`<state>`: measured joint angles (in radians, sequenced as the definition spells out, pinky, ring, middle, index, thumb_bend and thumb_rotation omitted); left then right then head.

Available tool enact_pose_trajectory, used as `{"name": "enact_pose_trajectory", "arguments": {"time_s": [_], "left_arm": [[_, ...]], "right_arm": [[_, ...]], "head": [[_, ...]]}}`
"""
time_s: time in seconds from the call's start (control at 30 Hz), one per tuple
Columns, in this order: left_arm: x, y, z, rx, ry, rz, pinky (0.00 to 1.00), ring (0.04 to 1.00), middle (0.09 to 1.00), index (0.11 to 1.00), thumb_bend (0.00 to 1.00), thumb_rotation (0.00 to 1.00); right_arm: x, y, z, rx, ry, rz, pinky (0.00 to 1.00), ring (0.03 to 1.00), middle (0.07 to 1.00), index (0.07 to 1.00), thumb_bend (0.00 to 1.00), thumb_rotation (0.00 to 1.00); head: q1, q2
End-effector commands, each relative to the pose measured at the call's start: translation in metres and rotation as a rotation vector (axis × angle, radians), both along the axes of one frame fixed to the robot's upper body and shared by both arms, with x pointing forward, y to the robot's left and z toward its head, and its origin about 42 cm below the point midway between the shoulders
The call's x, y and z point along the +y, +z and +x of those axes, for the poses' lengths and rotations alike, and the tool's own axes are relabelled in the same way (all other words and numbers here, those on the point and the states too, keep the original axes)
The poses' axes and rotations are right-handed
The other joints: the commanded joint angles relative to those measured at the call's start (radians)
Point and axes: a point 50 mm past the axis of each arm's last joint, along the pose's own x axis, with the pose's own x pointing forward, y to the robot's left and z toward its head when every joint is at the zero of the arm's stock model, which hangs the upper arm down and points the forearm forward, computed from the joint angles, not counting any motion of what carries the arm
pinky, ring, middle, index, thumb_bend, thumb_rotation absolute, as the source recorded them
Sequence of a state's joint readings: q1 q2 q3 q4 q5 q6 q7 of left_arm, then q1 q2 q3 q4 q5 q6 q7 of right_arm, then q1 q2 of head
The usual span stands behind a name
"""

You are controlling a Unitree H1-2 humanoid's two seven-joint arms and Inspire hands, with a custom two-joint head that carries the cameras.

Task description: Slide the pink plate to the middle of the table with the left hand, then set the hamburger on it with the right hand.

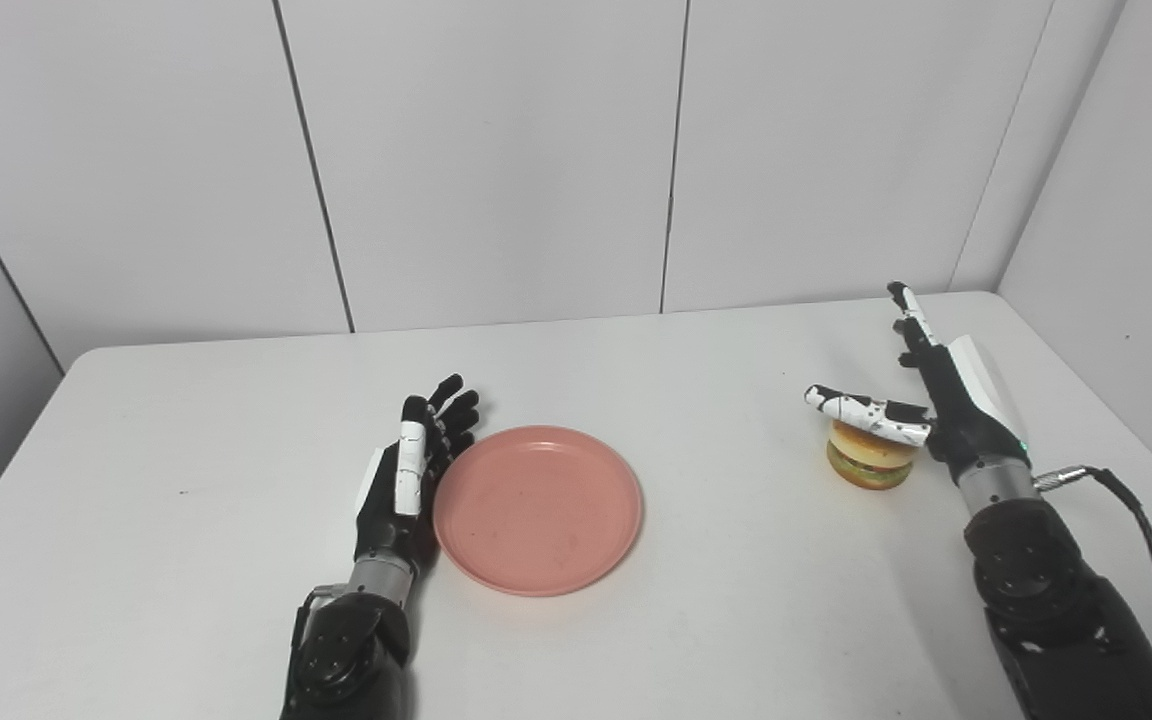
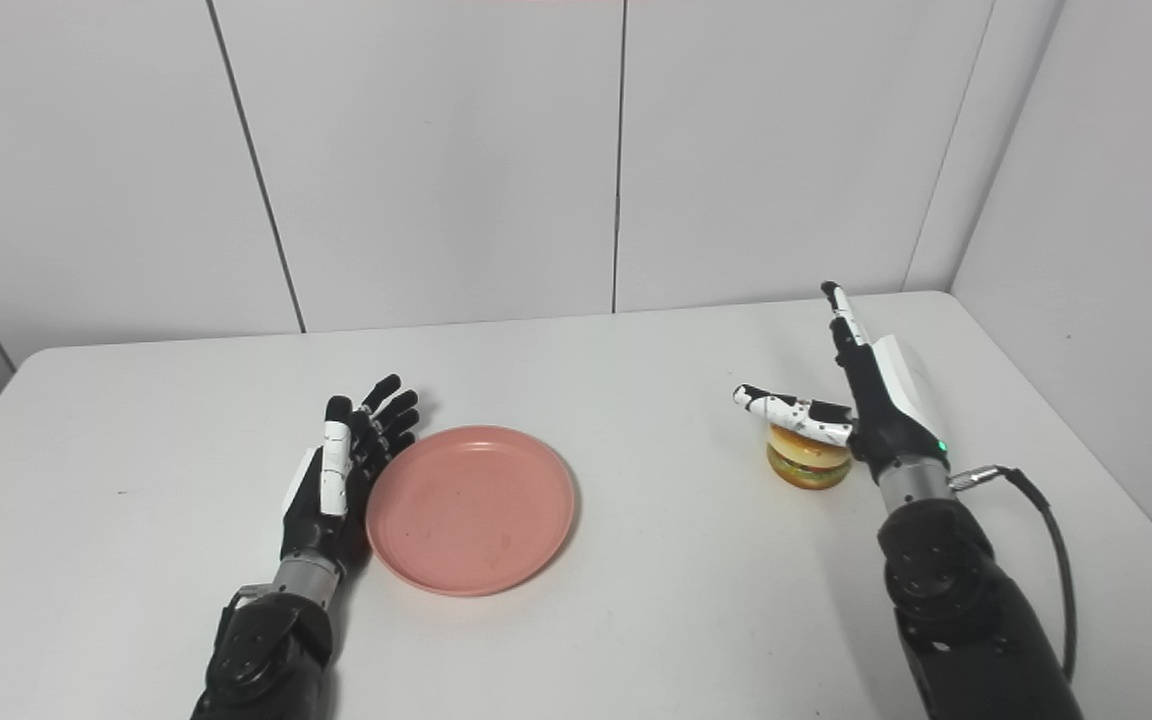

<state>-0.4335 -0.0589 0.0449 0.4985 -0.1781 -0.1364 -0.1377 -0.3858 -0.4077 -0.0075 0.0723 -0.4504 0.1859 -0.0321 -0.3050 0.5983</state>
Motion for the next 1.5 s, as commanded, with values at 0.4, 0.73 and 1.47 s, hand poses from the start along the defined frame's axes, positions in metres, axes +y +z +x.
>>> {"name": "enact_pose_trajectory", "arguments": {"time_s": [0.4,0.73,1.47], "left_arm": [[0.015,-0.013,-0.004,0.013,0.006,-0.039,0.93,0.899,0.872,0.848,0.89,1.0],[0.019,-0.013,-0.002,0.01,0.009,-0.048,0.9,0.892,0.873,0.856,0.91,1.0],[0.02,-0.013,-0.003,0.012,0.01,-0.051,0.9,0.895,0.875,0.859,0.92,1.0]], "right_arm": [[-0.01,0.015,0.017,0.012,-0.091,-0.119,0.81,0.927,0.944,0.956,0.84,0.43],[-0.005,0.008,0.018,0.064,-0.064,-0.187,0.86,0.924,0.937,0.944,0.89,0.45],[-0.01,-0.005,0.019,0.164,-0.074,-0.19,0.78,0.88,0.905,0.893,0.8,0.23]], "head": [[-0.063,-0.007],[-0.068,-0.005],[-0.062,0.001]]}}
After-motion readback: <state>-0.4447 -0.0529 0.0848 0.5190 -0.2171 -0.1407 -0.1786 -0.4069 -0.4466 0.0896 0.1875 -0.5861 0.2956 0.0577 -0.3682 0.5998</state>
